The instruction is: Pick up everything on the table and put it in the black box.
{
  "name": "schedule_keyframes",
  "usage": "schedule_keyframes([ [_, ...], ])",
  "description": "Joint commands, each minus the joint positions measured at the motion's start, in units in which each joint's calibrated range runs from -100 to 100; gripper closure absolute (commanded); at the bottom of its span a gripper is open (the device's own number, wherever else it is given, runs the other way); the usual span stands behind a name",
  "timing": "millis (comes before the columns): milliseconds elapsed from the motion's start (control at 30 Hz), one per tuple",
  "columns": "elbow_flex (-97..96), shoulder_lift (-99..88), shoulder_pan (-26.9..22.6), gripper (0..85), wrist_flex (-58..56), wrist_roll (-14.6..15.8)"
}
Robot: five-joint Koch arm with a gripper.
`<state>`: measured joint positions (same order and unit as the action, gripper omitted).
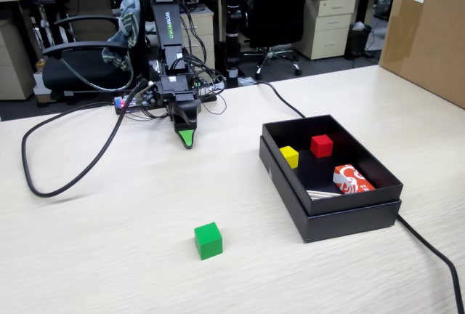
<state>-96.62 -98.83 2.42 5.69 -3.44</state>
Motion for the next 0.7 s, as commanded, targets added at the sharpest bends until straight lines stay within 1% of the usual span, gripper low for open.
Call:
schedule_keyframes([
  [0,0.0,0.3,0.2,35.5,-3.5,-0.1],
  [133,0.2,0.4,0.2,35.4,-3.6,-0.1],
  [200,1.9,0.4,0.3,35.1,-6.3,-0.1],
  [400,16.7,1.4,0.5,35.2,-25.7,-0.1],
  [500,27.8,5.8,0.5,35.4,-34.2,0.1],
  [600,39.9,11.7,1.1,35.6,-39.9,0.1],
  [667,51.1,18.6,1.3,36.4,-45.3,0.1],
])
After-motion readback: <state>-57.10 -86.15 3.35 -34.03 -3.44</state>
